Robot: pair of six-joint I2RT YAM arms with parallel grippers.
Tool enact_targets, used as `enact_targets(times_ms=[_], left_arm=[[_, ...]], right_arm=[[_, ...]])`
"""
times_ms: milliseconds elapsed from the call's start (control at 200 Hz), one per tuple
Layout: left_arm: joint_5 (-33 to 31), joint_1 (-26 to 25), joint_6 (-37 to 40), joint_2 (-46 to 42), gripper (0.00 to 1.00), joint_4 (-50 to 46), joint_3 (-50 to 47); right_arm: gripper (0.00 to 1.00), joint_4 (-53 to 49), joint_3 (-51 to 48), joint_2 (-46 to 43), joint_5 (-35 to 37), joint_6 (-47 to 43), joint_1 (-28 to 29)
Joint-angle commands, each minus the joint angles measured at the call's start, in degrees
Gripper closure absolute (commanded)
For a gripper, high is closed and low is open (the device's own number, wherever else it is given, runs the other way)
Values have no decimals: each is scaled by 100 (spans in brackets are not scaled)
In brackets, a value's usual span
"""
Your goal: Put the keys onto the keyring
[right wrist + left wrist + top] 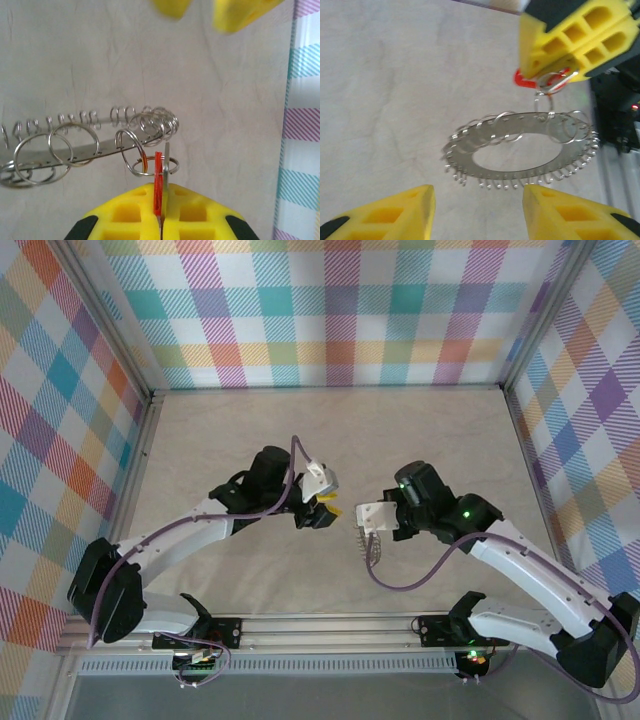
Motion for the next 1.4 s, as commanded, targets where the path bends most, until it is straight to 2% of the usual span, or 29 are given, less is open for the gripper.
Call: enact_targets(times_ms=[0,100,185,345,400,465,490,590,940,995,1065,1105,1395], left_arm=[[-630,112,-464,-201,49,527,-228],[-1174,149,-906,-234,45,875,-436],[-1915,189,-1388,-182,38,1126,-605],[-2477,393,-1898,-174,34,1290,-761],[-2674,403,-1967,-201,20,1390,-838],[-2872,427,-2033,-212,12,1457,-892],[-2950,437,-2063,-213,1,1461,-914],[-3283,455,-2249,-266,0,1604,-1093],[-4302,549,-2379,-343,0,2226,-1785],[-4774,614,-2629,-396,0,2211,-1789],[-5681,774,-3511,-497,0,1772,-1674],[-5989,895,-3817,-570,0,1470,-1624],[-5919,1653,-3996,-1424,0,1144,-2092]], right_arm=[[100,-319,199,35,831,-1171,145],[100,230,-126,-93,1468,-2251,277],[100,929,-446,-328,1590,-3289,296],[97,1751,-610,-471,1733,-4898,292],[98,1783,-524,-466,1763,-5167,319],[99,1836,-492,-513,1763,-5445,356],[99,1873,-489,-538,1743,-5507,358],[99,1940,-512,-625,1654,-5686,367],[94,2294,-343,-537,1552,-5693,368],[94,2300,-351,-444,1524,-5564,367],[92,2284,-364,-283,1491,-5364,403],[94,2401,-382,-168,1499,-5257,505],[100,2377,412,1221,1661,-3433,1258]])
